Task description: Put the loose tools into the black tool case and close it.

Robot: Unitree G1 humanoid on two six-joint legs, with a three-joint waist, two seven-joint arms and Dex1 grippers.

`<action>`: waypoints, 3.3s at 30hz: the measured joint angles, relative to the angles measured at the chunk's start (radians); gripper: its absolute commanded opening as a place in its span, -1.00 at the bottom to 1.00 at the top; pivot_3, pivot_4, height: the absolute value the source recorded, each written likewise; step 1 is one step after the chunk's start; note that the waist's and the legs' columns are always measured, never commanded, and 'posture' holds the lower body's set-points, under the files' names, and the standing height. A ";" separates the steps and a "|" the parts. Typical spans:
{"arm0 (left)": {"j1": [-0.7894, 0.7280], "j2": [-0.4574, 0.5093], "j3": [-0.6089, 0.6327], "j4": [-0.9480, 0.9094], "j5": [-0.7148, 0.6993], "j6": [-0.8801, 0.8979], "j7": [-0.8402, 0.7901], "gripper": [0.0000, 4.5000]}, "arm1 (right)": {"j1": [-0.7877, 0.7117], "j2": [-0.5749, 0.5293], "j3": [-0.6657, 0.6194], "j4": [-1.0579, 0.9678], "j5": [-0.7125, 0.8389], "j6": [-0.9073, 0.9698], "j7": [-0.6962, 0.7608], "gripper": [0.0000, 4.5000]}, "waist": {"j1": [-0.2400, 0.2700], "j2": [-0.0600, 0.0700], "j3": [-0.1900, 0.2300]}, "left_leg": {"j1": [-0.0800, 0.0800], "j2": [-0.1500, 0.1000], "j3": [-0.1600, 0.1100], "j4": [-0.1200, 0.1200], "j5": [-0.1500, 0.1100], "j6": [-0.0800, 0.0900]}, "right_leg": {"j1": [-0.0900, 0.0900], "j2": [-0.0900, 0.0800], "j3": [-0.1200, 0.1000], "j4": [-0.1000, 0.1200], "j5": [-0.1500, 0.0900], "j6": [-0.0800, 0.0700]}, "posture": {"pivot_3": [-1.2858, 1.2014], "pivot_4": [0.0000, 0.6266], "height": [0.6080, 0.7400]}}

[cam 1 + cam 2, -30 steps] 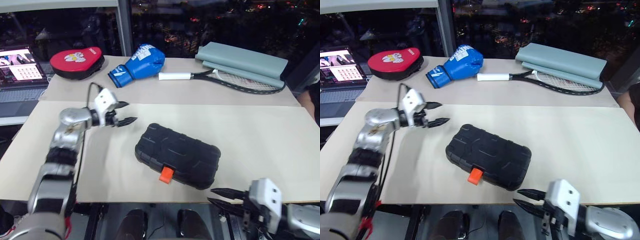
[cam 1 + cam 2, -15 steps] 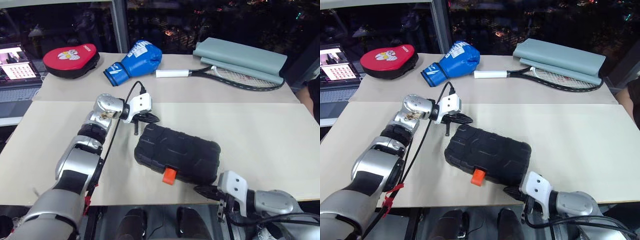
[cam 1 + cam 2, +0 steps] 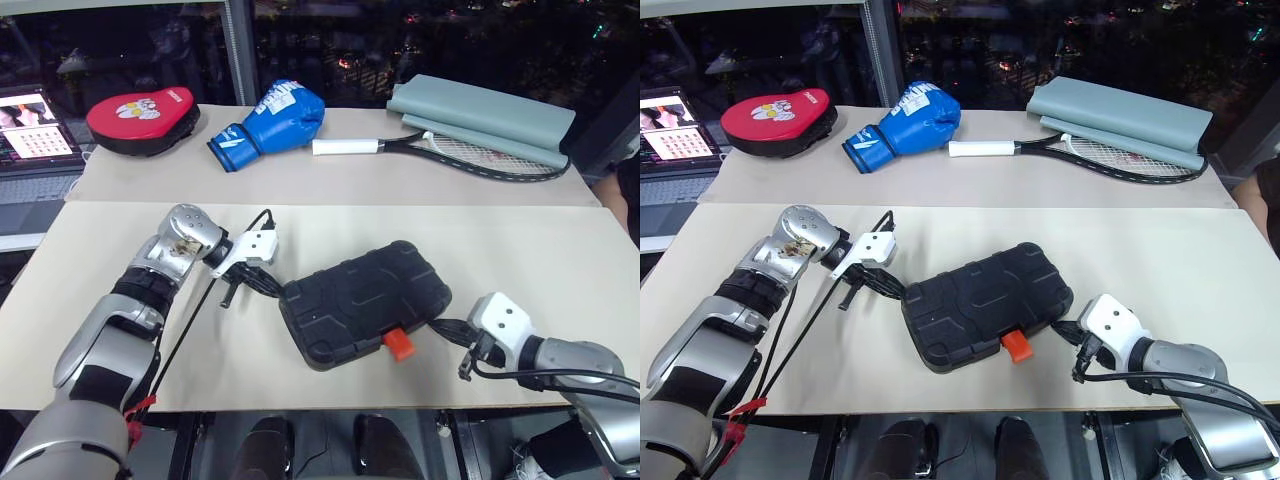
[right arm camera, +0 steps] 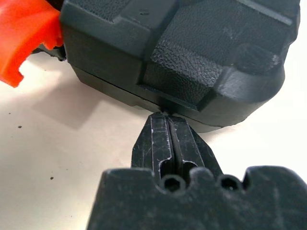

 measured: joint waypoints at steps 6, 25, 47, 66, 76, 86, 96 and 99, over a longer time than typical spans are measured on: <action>-0.115 -0.084 0.069 0.106 0.007 0.007 0.017 -0.97 | 0.114 -0.009 -0.102 -0.097 0.066 0.022 0.053 -1.00 | 0.015 0.000 0.000 | -0.003 0.000 -0.002 0.002 0.000 0.000 | 0.000 0.000 -0.002 -0.001 0.000 0.000 | 0.03 -0.52 0.94; -0.135 -0.241 0.005 0.007 -0.008 -0.071 -0.004 -0.97 | 0.141 -0.021 -0.033 -0.302 0.150 0.189 0.040 -1.00 | 0.005 0.000 0.000 | -0.001 0.000 -0.001 0.003 -0.001 0.001 | 0.000 0.000 0.000 0.000 0.000 0.001 | 0.03 -0.52 0.94; -0.100 -0.297 0.036 -0.024 0.058 -0.093 0.013 -0.97 | -0.068 -0.123 0.102 -0.267 0.195 0.327 0.094 -1.00 | 0.005 0.001 0.000 | 0.002 0.001 -0.001 0.003 -0.001 0.001 | 0.004 0.001 0.000 0.000 0.000 0.001 | 0.03 -0.52 0.94; -0.100 -0.318 0.057 -0.015 0.078 -0.103 0.021 -0.97 | -0.091 -0.247 -0.086 -0.288 0.385 0.375 0.206 -1.00 | 0.012 0.001 -0.001 | 0.001 0.000 -0.001 0.004 -0.001 0.002 | 0.004 0.000 0.000 -0.002 0.001 0.001 | 0.03 -0.52 0.94; -0.105 -0.322 0.065 0.001 0.082 -0.117 0.021 -0.97 | -0.093 -0.217 -0.006 -0.227 0.336 0.352 0.186 -1.00 | 0.011 0.001 -0.001 | 0.001 0.000 -0.001 0.004 -0.001 0.002 | 0.004 0.000 0.000 -0.002 0.001 0.001 | 0.03 -0.52 0.94; -0.106 -0.323 0.068 0.006 0.085 -0.121 0.021 -0.97 | -0.100 -0.216 -0.014 -0.241 0.371 0.350 0.198 -1.00 | 0.009 0.001 -0.001 | 0.002 0.001 -0.001 0.004 -0.001 0.002 | 0.004 0.000 0.000 -0.002 0.001 0.001 | 0.03 -0.52 0.94; -0.106 -0.323 0.068 0.005 0.089 -0.123 0.021 -0.97 | -0.125 -0.217 -0.006 -0.216 0.370 0.353 0.192 -1.00 | 0.008 0.001 -0.001 | 0.002 0.001 -0.001 0.004 -0.001 0.002 | 0.004 0.000 0.000 -0.002 0.001 0.001 | 0.03 -0.52 0.94; -0.106 -0.323 0.068 0.005 0.090 -0.123 0.021 -0.97 | -0.130 -0.213 0.018 -0.207 0.355 0.351 0.188 -1.00 | 0.007 0.001 -0.001 | 0.002 0.001 -0.001 0.004 -0.001 0.002 | 0.004 0.000 0.000 -0.002 0.001 0.001 | 0.03 -0.52 0.94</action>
